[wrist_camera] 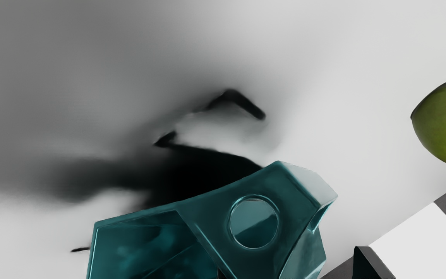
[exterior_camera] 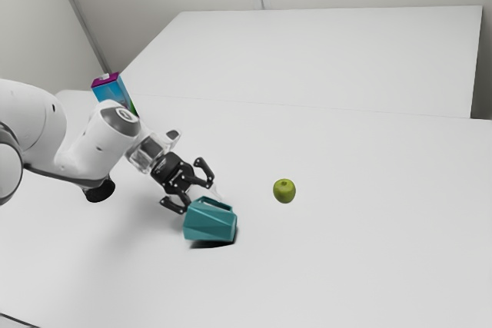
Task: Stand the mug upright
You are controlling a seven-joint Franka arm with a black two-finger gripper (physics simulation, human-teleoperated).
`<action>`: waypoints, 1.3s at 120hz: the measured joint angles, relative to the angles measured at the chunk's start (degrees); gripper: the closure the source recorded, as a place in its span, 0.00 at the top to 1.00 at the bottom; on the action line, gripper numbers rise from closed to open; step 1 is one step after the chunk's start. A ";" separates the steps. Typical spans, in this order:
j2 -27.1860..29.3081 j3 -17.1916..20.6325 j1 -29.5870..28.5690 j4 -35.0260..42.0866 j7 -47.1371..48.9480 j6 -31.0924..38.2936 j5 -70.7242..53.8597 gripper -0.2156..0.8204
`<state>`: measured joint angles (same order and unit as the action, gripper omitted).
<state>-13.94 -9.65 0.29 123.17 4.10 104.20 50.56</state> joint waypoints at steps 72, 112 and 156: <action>2.82 4.42 1.41 -3.40 0.75 2.77 -5.85 0.05; 8.83 6.44 2.89 -6.34 1.77 7.28 -29.60 0.04; 8.78 10.42 4.32 -5.41 2.83 16.78 -44.49 0.03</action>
<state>-5.16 0.77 4.61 117.76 6.93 120.98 6.06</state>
